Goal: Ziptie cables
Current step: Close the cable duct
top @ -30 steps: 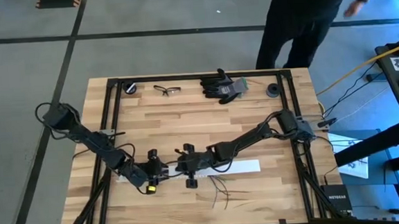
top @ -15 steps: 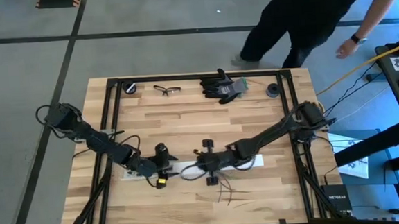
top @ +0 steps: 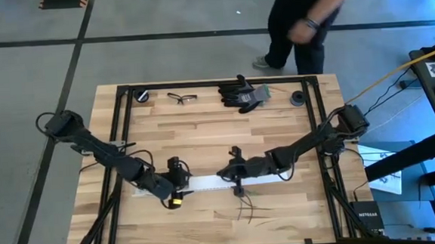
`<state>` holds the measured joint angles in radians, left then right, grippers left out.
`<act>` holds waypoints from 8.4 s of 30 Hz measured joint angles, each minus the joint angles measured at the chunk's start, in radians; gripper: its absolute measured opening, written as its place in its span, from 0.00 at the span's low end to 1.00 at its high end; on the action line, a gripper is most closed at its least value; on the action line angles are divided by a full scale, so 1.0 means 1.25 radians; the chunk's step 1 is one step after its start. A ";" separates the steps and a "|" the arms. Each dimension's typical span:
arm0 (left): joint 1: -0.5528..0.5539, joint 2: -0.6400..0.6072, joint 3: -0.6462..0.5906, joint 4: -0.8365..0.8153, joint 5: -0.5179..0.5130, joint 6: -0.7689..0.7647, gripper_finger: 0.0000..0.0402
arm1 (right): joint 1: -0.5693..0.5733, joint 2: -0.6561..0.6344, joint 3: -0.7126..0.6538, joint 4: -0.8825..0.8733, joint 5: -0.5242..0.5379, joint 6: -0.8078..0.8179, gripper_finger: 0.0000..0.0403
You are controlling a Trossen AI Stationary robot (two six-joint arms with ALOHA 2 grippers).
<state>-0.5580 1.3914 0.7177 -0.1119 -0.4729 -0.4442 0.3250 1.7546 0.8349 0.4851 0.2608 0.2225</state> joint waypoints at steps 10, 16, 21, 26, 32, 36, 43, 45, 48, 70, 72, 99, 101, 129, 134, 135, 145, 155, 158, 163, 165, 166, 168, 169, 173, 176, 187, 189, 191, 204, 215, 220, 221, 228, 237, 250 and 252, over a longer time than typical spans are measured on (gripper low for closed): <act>-0.069 -0.001 -0.091 0.106 -0.050 -0.059 0.69 | -0.013 0.007 0.002 0.019 0.005 -0.025 0.01; -0.037 -0.001 -0.119 0.099 -0.076 -0.049 0.69 | -0.015 0.014 0.002 0.029 -0.002 -0.035 0.01; -0.030 0.017 -0.139 0.114 0.012 -0.069 0.69 | -0.015 0.013 0.002 0.027 -0.007 -0.036 0.01; -0.039 0.049 -0.154 0.121 -0.023 -0.079 0.69 | -0.014 0.013 0.002 0.025 -0.007 -0.039 0.01; -0.033 0.048 -0.153 0.140 -0.028 -0.064 0.65 | -0.014 0.059 0.012 0.033 -0.048 -0.038 0.01; -0.033 0.048 -0.153 0.148 -0.027 -0.057 0.55 | -0.014 0.115 0.065 0.006 -0.084 -0.037 0.01; -0.034 0.048 -0.153 0.146 -0.029 -0.057 0.48 | -0.014 0.172 0.169 -0.147 -0.096 -0.036 0.01; -0.036 0.048 -0.153 0.150 -0.028 -0.056 0.49 | -0.014 0.189 0.184 -0.146 -0.095 -0.033 0.01; -0.036 0.049 -0.154 0.155 -0.029 -0.039 0.51 | -0.015 0.220 0.212 -0.144 -0.091 -0.023 0.01; 0.036 0.049 -0.126 0.133 0.076 -0.019 0.69 | -0.052 0.310 0.409 -0.282 -0.090 -0.101 0.01; 0.035 0.027 -0.102 0.085 0.078 -0.019 0.70 | -0.051 0.284 0.406 -0.326 -0.089 -0.111 0.01; -0.104 -0.108 -0.200 0.104 -0.095 -0.039 0.70 | -0.029 0.156 0.287 -0.335 -0.085 -0.035 0.01; -0.090 -0.108 -0.200 0.107 -0.096 -0.037 0.70 | -0.030 0.157 0.287 -0.337 -0.052 -0.038 0.01; -0.048 -0.108 -0.199 0.124 -0.095 -0.028 0.70 | -0.030 0.158 0.288 -0.387 -0.021 -0.017 0.01; -0.048 -0.108 -0.199 0.124 -0.095 -0.035 0.70 | -0.030 0.158 0.288 -0.387 -0.021 -0.017 0.01; -0.048 -0.108 -0.199 0.124 -0.095 -0.035 0.70 | -0.030 0.158 0.288 -0.387 -0.021 -0.017 0.01; -0.048 -0.108 -0.199 0.126 -0.095 -0.077 0.70 | -0.030 0.158 0.288 -0.387 -0.020 -0.017 0.01; -0.048 -0.108 -0.199 0.124 -0.095 -0.083 0.70 | -0.030 0.158 0.288 -0.387 -0.020 -0.017 0.01; -0.048 -0.108 -0.199 0.124 -0.095 -0.081 0.70 | -0.030 0.158 0.288 -0.387 -0.020 -0.017 0.01; -0.039 -0.108 -0.199 0.124 -0.109 -0.085 0.70 | -0.030 0.158 0.288 -0.387 -0.020 -0.017 0.01; -0.035 -0.108 -0.199 0.124 -0.110 -0.085 0.70 | -0.030 0.158 0.288 -0.387 -0.020 -0.017 0.01; -0.034 -0.108 -0.199 0.124 -0.110 -0.087 0.70 | -0.030 0.158 0.288 -0.387 -0.020 -0.017 0.01; -0.034 -0.108 -0.199 0.124 -0.110 -0.096 0.70 | -0.030 0.158 0.288 -0.387 -0.020 -0.017 0.01; -0.034 -0.108 -0.199 0.124 -0.110 -0.099 0.70 | -0.030 0.158 0.288 -0.387 -0.020 -0.017 0.01; -0.034 -0.107 -0.199 0.124 -0.110 -0.109 0.70 | -0.030 0.158 0.288 -0.387 -0.020 -0.017 0.01; -0.035 -0.107 -0.199 0.124 -0.110 -0.109 0.70 | -0.030 0.158 0.288 -0.387 -0.020 -0.017 0.01; -0.037 -0.107 -0.199 0.122 -0.110 -0.136 0.70 | -0.030 0.158 0.288 -0.387 -0.020 -0.017 0.01; -0.044 -0.107 -0.199 0.123 -0.110 -0.131 0.70 | -0.030 0.158 0.288 -0.387 -0.020 -0.017 0.01; -0.055 -0.108 -0.190 0.120 -0.110 -0.118 0.70 | -0.030 0.158 0.288 -0.387 -0.020 -0.017 0.01; -0.079 -0.101 -0.172 0.086 -0.098 -0.113 0.70 | -0.030 0.157 0.288 -0.383 -0.020 -0.017 0.01; -0.037 0.027 -0.172 0.178 -0.081 -0.057 0.70 | -0.032 0.157 0.289 -0.389 -0.028 -0.052 0.01; -0.025 0.075 -0.174 0.208 -0.046 -0.078 0.70 | -0.038 0.166 0.289 -0.378 -0.071 -0.076 0.01; -0.025 0.076 -0.175 0.223 -0.038 -0.074 0.70 | -0.040 0.171 0.289 -0.365 -0.079 -0.080 0.01; -0.012 0.093 -0.172 0.267 -0.037 -0.075 0.70 | -0.041 0.186 0.289 -0.325 -0.083 -0.103 0.01; -0.002 0.159 -0.172 0.363 -0.038 -0.062 0.66 | -0.040 0.202 0.290 -0.324 -0.091 -0.101 0.01; 0.003 0.162 -0.172 0.357 -0.040 -0.064 0.53 | -0.040 0.174 0.291 -0.430 -0.137 -0.048 0.01; 0.003 0.162 -0.172 0.356 -0.040 -0.065 0.54 | -0.040 0.178 0.291 -0.416 -0.134 -0.040 0.01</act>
<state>-0.5544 1.5940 0.5026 0.3336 -0.5231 -0.5249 0.2756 1.9772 1.1984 -0.0345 0.0935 0.1722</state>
